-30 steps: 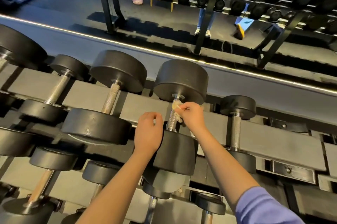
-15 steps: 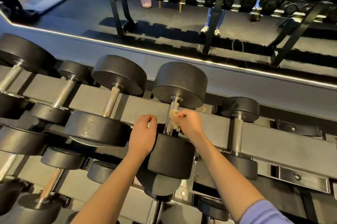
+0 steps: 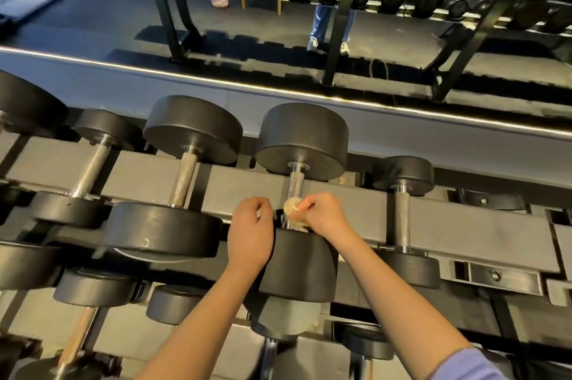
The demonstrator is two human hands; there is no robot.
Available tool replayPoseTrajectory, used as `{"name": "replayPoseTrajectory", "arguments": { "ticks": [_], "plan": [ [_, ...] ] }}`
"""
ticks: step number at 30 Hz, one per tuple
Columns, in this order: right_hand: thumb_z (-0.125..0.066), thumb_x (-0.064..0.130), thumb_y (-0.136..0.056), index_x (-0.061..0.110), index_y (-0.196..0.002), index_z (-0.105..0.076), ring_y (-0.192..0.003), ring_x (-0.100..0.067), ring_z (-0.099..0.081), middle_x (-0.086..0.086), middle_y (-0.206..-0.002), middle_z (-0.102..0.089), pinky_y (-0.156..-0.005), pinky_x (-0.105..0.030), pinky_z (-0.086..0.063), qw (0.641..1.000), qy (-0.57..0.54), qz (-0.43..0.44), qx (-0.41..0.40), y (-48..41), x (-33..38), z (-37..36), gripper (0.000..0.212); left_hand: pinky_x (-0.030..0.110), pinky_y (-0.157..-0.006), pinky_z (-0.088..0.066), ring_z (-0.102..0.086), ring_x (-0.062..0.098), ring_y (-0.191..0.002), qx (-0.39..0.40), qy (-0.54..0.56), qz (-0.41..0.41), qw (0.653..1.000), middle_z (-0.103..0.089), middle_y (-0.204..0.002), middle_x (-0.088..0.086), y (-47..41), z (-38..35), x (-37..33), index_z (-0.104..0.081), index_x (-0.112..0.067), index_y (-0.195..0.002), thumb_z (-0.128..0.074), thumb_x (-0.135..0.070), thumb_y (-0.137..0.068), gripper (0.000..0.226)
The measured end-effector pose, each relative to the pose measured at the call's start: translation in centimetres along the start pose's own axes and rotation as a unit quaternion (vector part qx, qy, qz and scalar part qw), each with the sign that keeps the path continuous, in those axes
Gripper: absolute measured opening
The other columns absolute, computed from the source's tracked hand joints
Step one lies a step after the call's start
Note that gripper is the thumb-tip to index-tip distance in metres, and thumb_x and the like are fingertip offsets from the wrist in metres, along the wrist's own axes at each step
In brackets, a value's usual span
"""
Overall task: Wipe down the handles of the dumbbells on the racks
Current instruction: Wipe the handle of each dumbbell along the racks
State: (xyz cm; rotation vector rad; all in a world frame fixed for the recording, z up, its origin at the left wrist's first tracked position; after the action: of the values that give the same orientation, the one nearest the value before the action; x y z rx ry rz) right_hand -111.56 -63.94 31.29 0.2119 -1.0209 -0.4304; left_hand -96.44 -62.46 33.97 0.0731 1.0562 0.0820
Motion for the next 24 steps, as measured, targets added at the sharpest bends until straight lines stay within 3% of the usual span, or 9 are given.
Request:
{"name": "replayPoseTrajectory", "arguments": {
  "ticks": [4, 8, 10, 12, 16, 19, 21, 24],
  "plan": [
    [-0.070, 0.013, -0.081, 0.011, -0.076, -0.067, -0.066, -0.009, -0.052, 0.003, -0.070, -0.058, -0.053, -0.013, -0.035, 0.994, 0.014, 0.007, -0.105, -0.6, 2.0, 0.5, 0.006, 0.013, -0.072, -0.034, -0.048, 0.000, -0.090, 0.001, 0.008, -0.005, 1.000, -0.055, -0.103, -0.010, 0.0, 0.1, 0.2, -0.060, -0.019, -0.114, -0.043, -0.025, -0.100, 0.023],
    [-0.070, 0.013, -0.081, 0.018, -0.060, -0.059, -0.060, -0.012, -0.048, 0.007, -0.057, -0.050, -0.048, -0.012, -0.032, 0.990, 0.038, 0.018, -0.132, -0.6, 2.6, 0.2, 0.024, 0.020, -0.083, -0.033, -0.047, 0.005, -0.099, 0.016, -0.027, -0.010, 0.999, -0.054, -0.107, -0.009, -0.3, 0.0, 0.3, -0.060, -0.018, -0.117, -0.043, -0.023, -0.099, 0.025],
    [-0.072, 0.012, -0.080, 0.016, -0.072, -0.070, -0.069, -0.013, -0.059, 0.006, -0.066, -0.059, -0.058, -0.011, -0.041, 0.994, 0.067, -0.012, -0.083, -0.4, 1.9, 0.1, 0.009, 0.021, -0.085, -0.034, -0.051, 0.011, -0.105, 0.028, -0.043, -0.025, 0.998, -0.058, -0.114, -0.003, -0.6, -0.2, 0.7, -0.061, -0.014, -0.119, -0.045, -0.021, -0.098, 0.027],
    [-0.073, 0.010, -0.080, 0.012, -0.083, -0.076, -0.089, -0.020, -0.065, -0.003, -0.085, -0.069, -0.079, -0.025, -0.050, 0.992, 0.113, -0.044, -0.041, 0.1, 1.2, 0.3, 0.005, 0.024, -0.089, -0.037, -0.053, 0.016, -0.111, 0.047, -0.035, -0.017, 0.998, -0.060, -0.121, 0.001, -1.0, -0.2, 1.2, -0.061, -0.013, -0.121, -0.047, -0.022, -0.097, 0.029],
    [-0.071, 0.012, -0.082, 0.009, -0.099, -0.075, -0.092, -0.016, -0.063, -0.004, -0.097, -0.071, -0.083, -0.026, -0.048, 0.992, 0.088, -0.021, -0.087, 1.8, 1.3, 0.9, 0.017, 0.029, -0.102, -0.036, -0.050, 0.016, -0.121, 0.186, 0.026, 0.042, 0.981, -0.054, -0.130, -0.003, -3.2, -0.5, 1.9, -0.050, -0.018, -0.136, -0.054, -0.027, -0.095, 0.042],
    [-0.072, 0.009, -0.081, 0.008, -0.098, -0.075, -0.078, -0.011, -0.062, -0.002, -0.085, -0.069, -0.077, -0.025, -0.049, 0.995, -0.034, 0.008, -0.093, 3.0, 2.0, 0.6, 0.017, 0.029, -0.105, -0.038, -0.054, 0.016, -0.120, 0.308, 0.108, 0.010, 0.945, -0.060, -0.124, -0.004, -4.5, -0.6, 1.3, -0.056, -0.029, -0.125, -0.062, -0.020, -0.092, 0.035],
    [-0.070, 0.006, -0.082, 0.008, -0.095, -0.075, -0.071, -0.005, -0.062, -0.001, -0.080, -0.069, -0.073, -0.023, -0.051, 0.994, -0.066, 0.023, -0.088, 3.4, 2.5, 0.1, 0.014, 0.025, -0.099, -0.044, -0.060, 0.012, -0.111, 0.337, 0.123, -0.022, 0.933, -0.066, -0.115, -0.002, -4.9, -0.6, 1.0, -0.060, -0.032, -0.112, -0.063, -0.017, -0.090, 0.027],
    [-0.063, -0.003, -0.084, 0.008, -0.097, -0.073, -0.068, 0.001, -0.060, -0.005, -0.085, -0.070, -0.069, -0.013, -0.049, 0.989, -0.111, 0.030, -0.089, 3.7, 3.4, 0.0, 0.021, 0.009, -0.078, -0.047, -0.062, 0.005, -0.094, 0.321, 0.143, -0.048, 0.935, -0.067, -0.104, -0.002, -5.2, -0.4, 0.2, -0.062, -0.024, -0.107, -0.064, -0.012, -0.090, 0.022]
  ]
}}
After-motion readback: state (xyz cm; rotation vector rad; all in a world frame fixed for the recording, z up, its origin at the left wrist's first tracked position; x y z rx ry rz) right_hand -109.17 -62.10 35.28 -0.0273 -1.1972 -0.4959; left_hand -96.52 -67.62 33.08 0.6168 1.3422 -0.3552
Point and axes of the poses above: each hand's wrist, its own y-axis away from the middle knuckle, its own z-axis out of the back of the hand, x = y × z, the point moved 2 cm from there along -y, towards the middle knuckle
